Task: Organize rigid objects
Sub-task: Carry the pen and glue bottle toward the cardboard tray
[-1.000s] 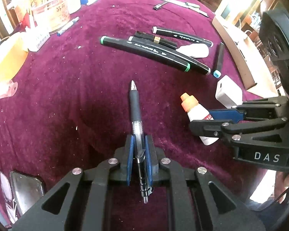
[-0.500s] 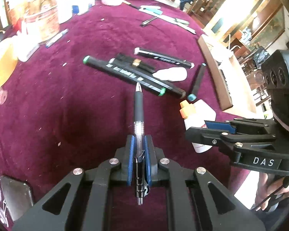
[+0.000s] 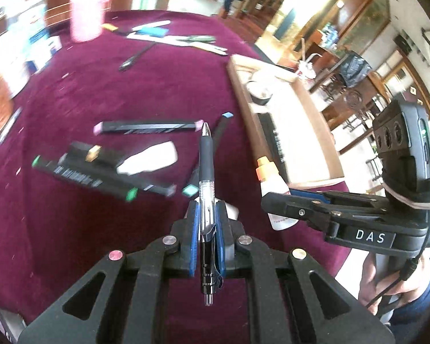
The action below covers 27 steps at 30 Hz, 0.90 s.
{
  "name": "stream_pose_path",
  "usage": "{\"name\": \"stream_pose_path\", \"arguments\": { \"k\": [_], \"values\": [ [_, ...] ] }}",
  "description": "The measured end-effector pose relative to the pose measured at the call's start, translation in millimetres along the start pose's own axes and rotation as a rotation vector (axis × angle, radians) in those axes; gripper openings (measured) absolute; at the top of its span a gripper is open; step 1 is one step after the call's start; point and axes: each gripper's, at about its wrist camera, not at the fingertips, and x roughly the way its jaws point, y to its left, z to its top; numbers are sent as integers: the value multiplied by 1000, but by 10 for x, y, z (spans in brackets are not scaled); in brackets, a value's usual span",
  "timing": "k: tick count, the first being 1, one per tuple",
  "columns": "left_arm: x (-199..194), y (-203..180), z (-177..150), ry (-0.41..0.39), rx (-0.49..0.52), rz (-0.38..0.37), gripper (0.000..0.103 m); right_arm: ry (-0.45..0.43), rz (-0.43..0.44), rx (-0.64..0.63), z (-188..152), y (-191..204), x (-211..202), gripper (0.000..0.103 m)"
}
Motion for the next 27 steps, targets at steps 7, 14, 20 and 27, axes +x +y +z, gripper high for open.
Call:
{"name": "stream_pose_path", "arguments": {
  "k": [7, 14, 20, 27],
  "values": [
    [274, -630, 335, 15, 77, -69, 8, -103, -37, 102, 157, -586, -415, 24],
    [747, -1178, 552, 72, 116, -126, 8, -149, -80, 168, 241, -1089, -573, 24],
    [1112, -1311, 646, 118, 70, -131, 8, -144, -102, 190, 317, -1391, -563, 24],
    [1345, -1333, 629, 138, 74, -87, 8, -95, -106, 196, 275, -1556, -427, 24]
  ]
}}
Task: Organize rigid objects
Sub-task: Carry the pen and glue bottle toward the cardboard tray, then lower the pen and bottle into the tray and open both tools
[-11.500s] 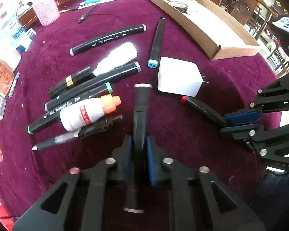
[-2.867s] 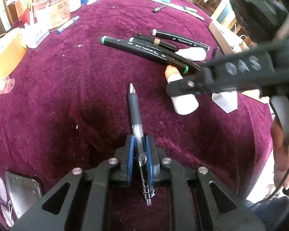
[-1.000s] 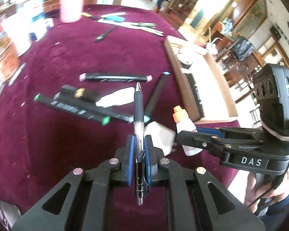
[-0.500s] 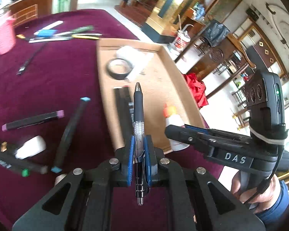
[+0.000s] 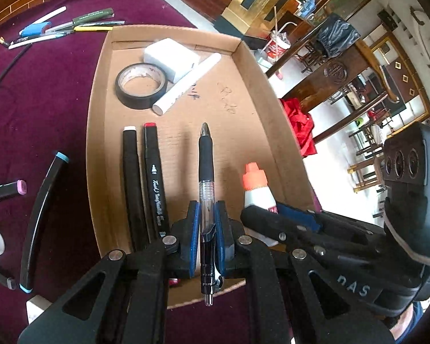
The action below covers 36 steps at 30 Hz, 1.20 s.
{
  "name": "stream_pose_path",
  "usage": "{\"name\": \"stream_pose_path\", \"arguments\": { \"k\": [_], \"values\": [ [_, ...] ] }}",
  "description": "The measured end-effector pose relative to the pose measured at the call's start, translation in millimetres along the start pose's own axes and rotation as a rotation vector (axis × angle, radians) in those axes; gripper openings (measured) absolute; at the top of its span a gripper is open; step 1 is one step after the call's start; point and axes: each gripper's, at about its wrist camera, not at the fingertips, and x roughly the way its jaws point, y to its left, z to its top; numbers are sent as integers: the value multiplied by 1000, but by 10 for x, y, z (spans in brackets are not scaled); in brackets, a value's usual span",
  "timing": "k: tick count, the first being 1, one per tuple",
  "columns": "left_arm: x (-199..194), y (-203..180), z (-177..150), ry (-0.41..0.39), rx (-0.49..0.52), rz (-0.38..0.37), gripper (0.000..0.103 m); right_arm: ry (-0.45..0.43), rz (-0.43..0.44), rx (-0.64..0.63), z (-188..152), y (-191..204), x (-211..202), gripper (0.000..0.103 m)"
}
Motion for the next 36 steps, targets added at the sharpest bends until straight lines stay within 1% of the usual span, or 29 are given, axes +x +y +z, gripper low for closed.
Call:
{"name": "stream_pose_path", "arguments": {
  "k": [6, 12, 18, 27, 36],
  "values": [
    [59, 80, -23, 1, -10, 23, 8, 23, -14, -22, -37, 0, 75, 24],
    [90, 116, -18, -9, -8, 25, 8, 33, -29, -24, -31, 1, 140, 24],
    [161, 186, -23, 11, -35, 3, 8, 32, -48, -37, -12, 47, 150, 24],
    [88, 212, -66, 29, -40, -20, 10, 42, -29, 4, -36, 47, 164, 24],
    [-177, 233, -173, 4, -34, -30, 10, 39, 2, 12, -60, 152, 125, 24]
  ]
}}
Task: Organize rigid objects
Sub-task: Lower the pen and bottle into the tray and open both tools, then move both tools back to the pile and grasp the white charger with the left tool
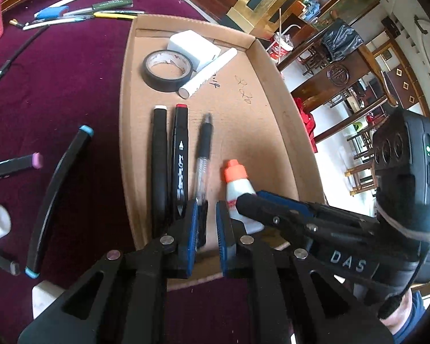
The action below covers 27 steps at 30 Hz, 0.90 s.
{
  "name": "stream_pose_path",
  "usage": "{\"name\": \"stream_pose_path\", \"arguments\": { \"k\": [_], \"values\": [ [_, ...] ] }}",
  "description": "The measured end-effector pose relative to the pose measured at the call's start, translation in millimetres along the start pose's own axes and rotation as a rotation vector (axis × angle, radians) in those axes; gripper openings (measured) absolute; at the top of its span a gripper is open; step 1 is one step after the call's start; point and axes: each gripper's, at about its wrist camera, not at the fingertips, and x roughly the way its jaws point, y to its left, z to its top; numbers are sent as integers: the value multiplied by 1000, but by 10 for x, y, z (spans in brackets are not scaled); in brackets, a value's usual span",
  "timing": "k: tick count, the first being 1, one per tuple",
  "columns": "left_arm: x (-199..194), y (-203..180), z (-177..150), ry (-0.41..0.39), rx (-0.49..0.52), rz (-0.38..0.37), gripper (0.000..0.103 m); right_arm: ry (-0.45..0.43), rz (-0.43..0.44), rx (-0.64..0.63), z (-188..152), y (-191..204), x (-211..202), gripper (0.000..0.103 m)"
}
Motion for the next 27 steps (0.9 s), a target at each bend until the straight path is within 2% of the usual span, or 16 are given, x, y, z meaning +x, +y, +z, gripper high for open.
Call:
{"name": "stream_pose_path", "arguments": {
  "k": [6, 7, 9, 11, 13, 17, 19, 22, 27],
  "values": [
    [-336, 110, -181, -46, -14, -8, 10, -51, 14, -34, -80, 213, -159, 24],
    [-413, 153, -225, -58, -23, -10, 12, -59, 34, -42, -100, 279, -188, 24],
    [-548, 243, -297, -83, -43, -3, 23, -55, 74, -77, -143, 457, -196, 25],
    [-726, 391, -411, -122, -77, 2, 33, -25, 111, -118, -198, 643, -139, 30],
    [-902, 585, -533, -153, -116, 18, 33, 24, 161, -160, -279, 869, -13, 31],
    [-1116, 1002, -770, -190, -223, 46, 35, 118, 188, -222, -398, 1178, 301, 31],
    [-1174, 1246, -905, -192, -290, 73, 35, 168, 181, -219, -454, 1264, 510, 31],
    [-1234, 1511, -1086, -187, -371, 86, 35, 197, 153, -235, -499, 1363, 726, 31],
    [-1307, 1694, -1278, -185, -425, 91, 35, 210, 126, -237, -501, 1430, 936, 31]
  ]
}}
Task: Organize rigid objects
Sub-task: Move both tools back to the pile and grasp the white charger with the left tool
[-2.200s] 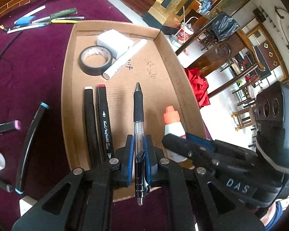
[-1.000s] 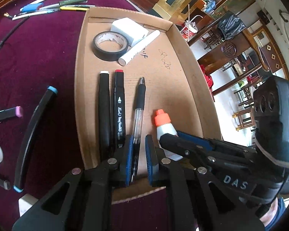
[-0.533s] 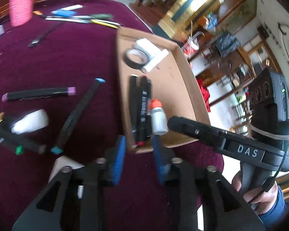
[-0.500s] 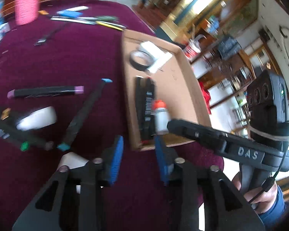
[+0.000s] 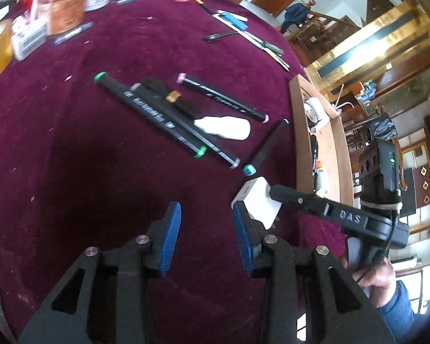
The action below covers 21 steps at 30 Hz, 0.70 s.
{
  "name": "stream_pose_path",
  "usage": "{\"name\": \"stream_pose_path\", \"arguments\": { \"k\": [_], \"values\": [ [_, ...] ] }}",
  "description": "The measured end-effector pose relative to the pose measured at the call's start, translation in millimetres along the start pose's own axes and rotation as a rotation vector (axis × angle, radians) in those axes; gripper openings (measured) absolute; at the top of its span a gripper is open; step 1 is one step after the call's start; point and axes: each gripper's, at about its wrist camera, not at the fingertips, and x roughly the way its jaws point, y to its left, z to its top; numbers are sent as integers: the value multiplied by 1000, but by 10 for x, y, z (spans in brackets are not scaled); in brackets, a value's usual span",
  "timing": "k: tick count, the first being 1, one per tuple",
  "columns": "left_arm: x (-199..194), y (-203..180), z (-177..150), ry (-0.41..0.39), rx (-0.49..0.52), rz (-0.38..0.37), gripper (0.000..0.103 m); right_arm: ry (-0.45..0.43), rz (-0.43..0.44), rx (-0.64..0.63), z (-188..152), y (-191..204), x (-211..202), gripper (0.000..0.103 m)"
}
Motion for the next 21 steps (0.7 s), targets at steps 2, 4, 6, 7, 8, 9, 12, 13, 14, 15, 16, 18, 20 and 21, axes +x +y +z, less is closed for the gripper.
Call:
{"name": "stream_pose_path", "arguments": {
  "k": [2, 4, 6, 7, 8, 9, 12, 13, 14, 15, 16, 18, 20, 21],
  "values": [
    [-30, 66, -12, -6, -8, 4, 35, 19, 25, 5, -5, 18, 31, 35],
    [-57, 130, -15, -9, -17, 6, 35, 31, 29, -11, -39, 111, 61, 39],
    [-78, 163, -14, -11, -28, 7, 41, 57, 57, -27, -93, 218, 103, 39],
    [-84, 182, -16, -12, -33, 7, 49, 92, 88, -43, -158, 305, 153, 39],
    [-78, 192, -12, -10, -38, 8, 53, 131, 131, -62, -208, 392, 209, 39],
    [-100, 209, -18, -8, -40, 9, 54, 156, 170, -72, -235, 446, 242, 39],
    [-73, 210, -9, 3, -35, 4, 54, 105, 157, -64, -217, 453, 132, 39],
    [-57, 193, -8, 10, -23, 5, 54, 76, 123, -53, -157, 387, 55, 39],
    [-34, 166, 0, 20, -9, 8, 55, 56, 101, -41, -111, 330, -8, 39],
    [-11, 135, 5, 27, 9, 11, 55, 35, 91, -22, -68, 260, -83, 39],
    [29, 58, 9, 40, 51, 19, 55, 21, 96, -6, -34, 196, -152, 39],
    [94, -65, 7, 63, 123, 42, 60, -1, 99, 8, -5, 133, -236, 39],
    [188, -243, -21, 89, 234, 87, 62, -14, 96, 15, 5, 73, -293, 39],
    [221, -301, -35, 98, 274, 109, 62, -16, 97, 21, 5, 70, -293, 39]
  ]
}}
